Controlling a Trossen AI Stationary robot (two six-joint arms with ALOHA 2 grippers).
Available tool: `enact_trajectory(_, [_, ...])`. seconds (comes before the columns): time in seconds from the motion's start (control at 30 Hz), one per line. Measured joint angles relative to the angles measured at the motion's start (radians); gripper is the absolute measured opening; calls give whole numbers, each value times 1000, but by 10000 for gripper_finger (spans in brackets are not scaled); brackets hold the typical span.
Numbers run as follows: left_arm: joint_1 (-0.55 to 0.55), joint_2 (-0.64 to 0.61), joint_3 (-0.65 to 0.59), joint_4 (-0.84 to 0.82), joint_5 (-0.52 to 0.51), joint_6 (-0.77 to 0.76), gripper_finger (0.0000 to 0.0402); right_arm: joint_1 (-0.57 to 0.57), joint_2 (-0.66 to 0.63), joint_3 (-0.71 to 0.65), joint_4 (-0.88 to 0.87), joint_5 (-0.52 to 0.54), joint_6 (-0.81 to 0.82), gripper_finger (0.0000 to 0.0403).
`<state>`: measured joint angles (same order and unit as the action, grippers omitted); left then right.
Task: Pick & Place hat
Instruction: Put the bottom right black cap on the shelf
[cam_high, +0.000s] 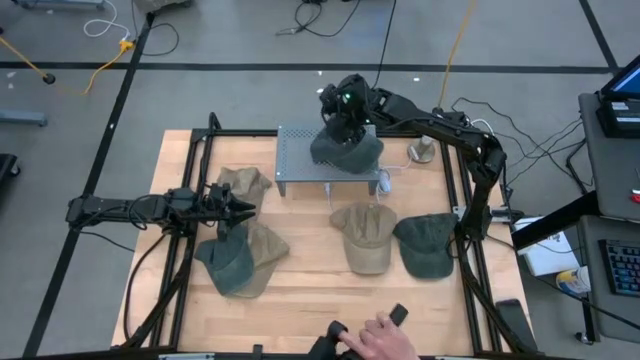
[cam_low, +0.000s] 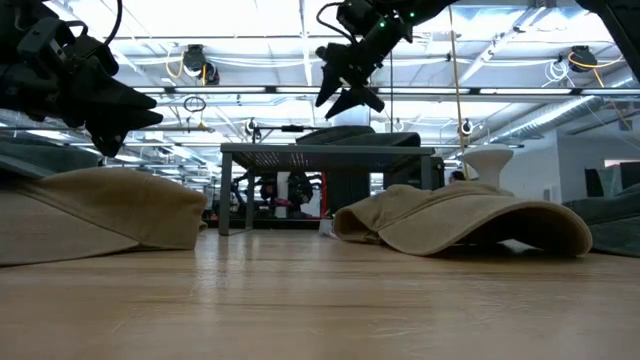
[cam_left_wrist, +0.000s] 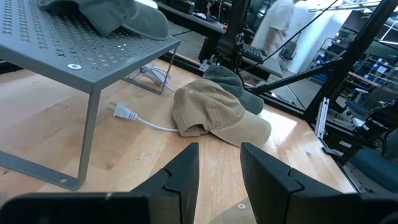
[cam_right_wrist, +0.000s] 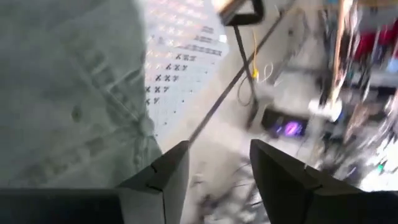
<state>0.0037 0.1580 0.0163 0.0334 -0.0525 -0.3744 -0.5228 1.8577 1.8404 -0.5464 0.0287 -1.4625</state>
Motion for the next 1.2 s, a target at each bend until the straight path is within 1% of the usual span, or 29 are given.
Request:
enact_trajectory(0.03, [0,0,0,0,0,0,122,1,-3,0,6,16,79,171])
enact_trajectory(0.1, [0,0,0,0,0,0,122,6,-17,0,-13,85,264,173])
enact_trajectory(0.2, [0,0,0,0,0,0,122,8,-36,0,-49,231,574,170])
enact_trajectory(0.27, [0,0,0,0,0,0,122,8,-53,0,-107,315,799,167])
enact_trajectory(0.33, [0,0,0,0,0,0,122,7,-73,0,-173,363,1002,164])
enact_trajectory(0.47, [0,0,0,0,0,0,122,14,-113,0,-317,363,1388,160])
enact_trajectory(0.63, [0,0,0,0,0,0,122,21,-135,0,-487,362,1838,160])
enact_trajectory(0.77, [0,0,0,0,0,0,122,21,-137,0,-639,368,2167,162])
enact_trajectory(0.87, [0,0,0,0,0,0,122,24,-163,-47,-687,368,2322,170])
enact_trajectory(0.97, [0,0,0,0,0,0,122,35,-225,-152,-669,366,2414,180])
enact_trajectory(1.2, [0,0,0,0,0,0,122,81,-386,-396,-455,363,2576,198])
